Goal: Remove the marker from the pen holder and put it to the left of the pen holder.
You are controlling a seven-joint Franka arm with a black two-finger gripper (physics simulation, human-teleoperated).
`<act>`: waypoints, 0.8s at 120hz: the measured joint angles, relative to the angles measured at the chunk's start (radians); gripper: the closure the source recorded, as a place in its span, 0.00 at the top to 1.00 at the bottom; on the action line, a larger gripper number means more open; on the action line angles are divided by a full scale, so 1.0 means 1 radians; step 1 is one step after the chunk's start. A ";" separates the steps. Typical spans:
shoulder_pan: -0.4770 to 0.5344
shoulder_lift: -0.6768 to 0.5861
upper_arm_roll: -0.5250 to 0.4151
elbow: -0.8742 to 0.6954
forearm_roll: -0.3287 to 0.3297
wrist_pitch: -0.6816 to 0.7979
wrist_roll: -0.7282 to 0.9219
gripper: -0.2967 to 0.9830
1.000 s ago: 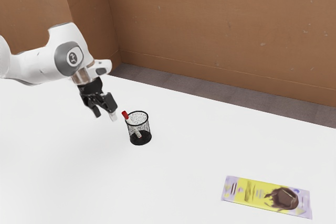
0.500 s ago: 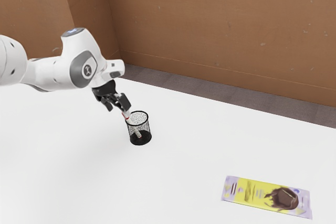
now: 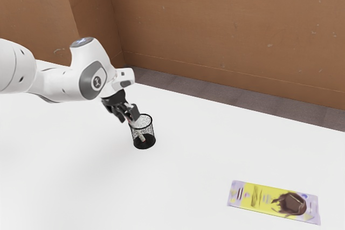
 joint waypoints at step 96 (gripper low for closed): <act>0.009 0.047 0.001 0.052 -0.004 0.010 -0.035 0.41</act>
